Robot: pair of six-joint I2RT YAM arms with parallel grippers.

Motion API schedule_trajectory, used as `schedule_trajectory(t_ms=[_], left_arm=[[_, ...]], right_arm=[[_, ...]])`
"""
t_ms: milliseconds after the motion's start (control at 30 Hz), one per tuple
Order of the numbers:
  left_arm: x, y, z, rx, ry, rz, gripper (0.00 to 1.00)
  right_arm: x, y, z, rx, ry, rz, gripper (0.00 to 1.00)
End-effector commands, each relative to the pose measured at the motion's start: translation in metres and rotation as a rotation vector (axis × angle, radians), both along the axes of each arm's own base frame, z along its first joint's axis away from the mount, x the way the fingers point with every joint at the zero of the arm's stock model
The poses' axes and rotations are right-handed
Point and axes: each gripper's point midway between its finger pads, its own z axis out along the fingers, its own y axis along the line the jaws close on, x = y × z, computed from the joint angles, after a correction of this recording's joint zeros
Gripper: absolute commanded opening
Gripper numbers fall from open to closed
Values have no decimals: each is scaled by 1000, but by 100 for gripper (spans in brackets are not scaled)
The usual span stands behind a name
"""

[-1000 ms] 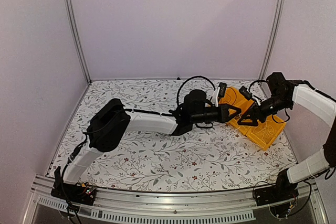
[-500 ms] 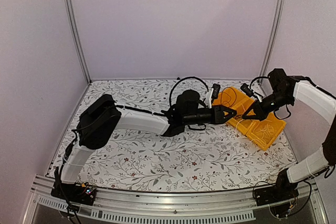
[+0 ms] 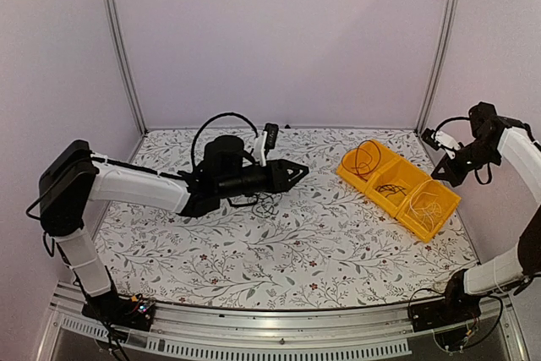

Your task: Untangle the cables

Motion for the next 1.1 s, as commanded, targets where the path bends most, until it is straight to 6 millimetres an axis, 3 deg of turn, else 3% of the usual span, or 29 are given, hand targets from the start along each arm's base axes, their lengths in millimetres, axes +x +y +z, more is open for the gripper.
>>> schedule_trajectory(t_ms=[0, 367, 733, 800, 900, 1000, 1067], left_arm=[[-6, 21, -9, 126, -50, 32, 38], [7, 41, -2, 199, -86, 79, 37], [21, 56, -23, 231, -21, 130, 37], [26, 60, -29, 243, 6, 146, 37], [30, 64, -37, 249, 33, 156, 37], [33, 67, -42, 255, 49, 170, 37], [35, 70, -46, 260, 59, 175, 37]], right_arm=[[16, -22, -14, -138, -79, 10, 0], [28, -61, -82, -360, -35, -15, 0], [20, -62, -141, -320, 192, -9, 0], [19, -62, -143, -311, 226, -30, 0], [19, -59, -131, -283, 240, -51, 3], [16, -61, -112, -291, 241, -74, 23], [15, -66, -98, -317, 235, -94, 30]])
